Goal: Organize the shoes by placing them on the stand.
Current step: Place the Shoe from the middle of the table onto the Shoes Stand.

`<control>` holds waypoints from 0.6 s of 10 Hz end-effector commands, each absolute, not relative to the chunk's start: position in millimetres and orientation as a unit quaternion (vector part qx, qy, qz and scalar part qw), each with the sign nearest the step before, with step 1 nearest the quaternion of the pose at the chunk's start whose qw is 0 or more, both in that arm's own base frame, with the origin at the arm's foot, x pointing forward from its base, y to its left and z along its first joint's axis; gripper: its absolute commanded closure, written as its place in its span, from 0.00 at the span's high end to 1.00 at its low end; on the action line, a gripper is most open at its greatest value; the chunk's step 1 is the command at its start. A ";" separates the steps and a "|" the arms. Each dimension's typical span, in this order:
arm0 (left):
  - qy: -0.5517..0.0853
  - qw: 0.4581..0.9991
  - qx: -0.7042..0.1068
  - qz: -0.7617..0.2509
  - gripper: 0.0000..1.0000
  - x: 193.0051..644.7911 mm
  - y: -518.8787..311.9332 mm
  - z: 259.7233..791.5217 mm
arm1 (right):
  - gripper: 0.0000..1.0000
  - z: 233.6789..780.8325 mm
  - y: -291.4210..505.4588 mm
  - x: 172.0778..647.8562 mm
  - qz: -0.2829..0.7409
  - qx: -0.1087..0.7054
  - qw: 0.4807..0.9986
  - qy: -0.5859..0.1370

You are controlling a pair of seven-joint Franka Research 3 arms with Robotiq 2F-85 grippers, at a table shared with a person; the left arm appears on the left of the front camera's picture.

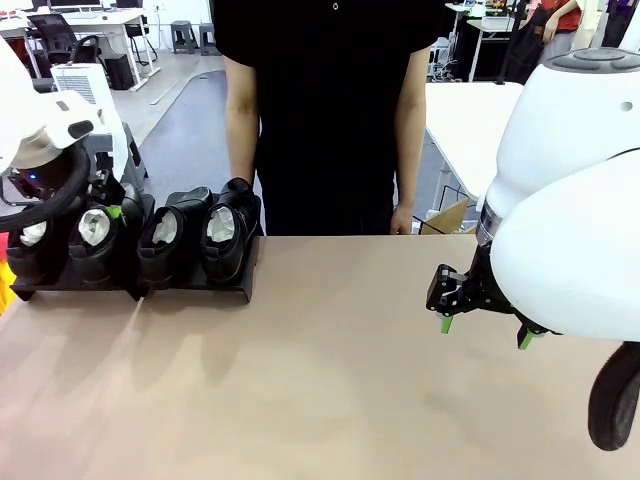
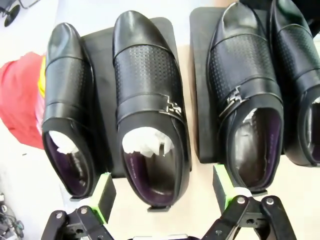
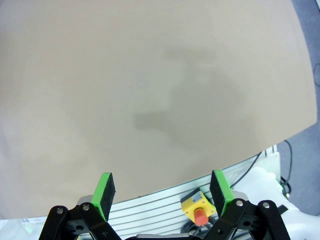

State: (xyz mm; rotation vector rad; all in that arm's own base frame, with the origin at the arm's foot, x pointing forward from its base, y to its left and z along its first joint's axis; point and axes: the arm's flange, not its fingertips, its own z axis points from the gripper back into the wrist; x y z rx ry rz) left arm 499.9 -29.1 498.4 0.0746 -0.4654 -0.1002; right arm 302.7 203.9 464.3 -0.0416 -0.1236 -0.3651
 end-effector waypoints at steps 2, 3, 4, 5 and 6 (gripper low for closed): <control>-0.229 0.971 0.036 -0.050 1.00 506.2 -29.1 494.7 | 1.00 469.0 202.3 306.6 -0.171 -0.023 0.983 -0.060; -0.229 0.971 0.036 -0.050 1.00 506.2 -29.1 494.7 | 1.00 469.0 202.3 306.6 -0.171 -0.023 0.983 -0.060; -0.229 0.971 0.036 -0.050 1.00 506.2 -29.1 494.7 | 1.00 469.0 202.3 306.6 -0.171 -0.023 0.983 -0.060; -0.229 0.971 0.036 -0.050 1.00 506.2 -29.1 494.7 | 1.00 469.0 202.3 306.6 -0.171 -0.023 0.983 -0.060; -0.229 0.971 0.036 -0.050 1.00 506.2 -29.1 494.7 | 1.00 469.0 202.3 306.6 -0.171 -0.023 0.983 -0.060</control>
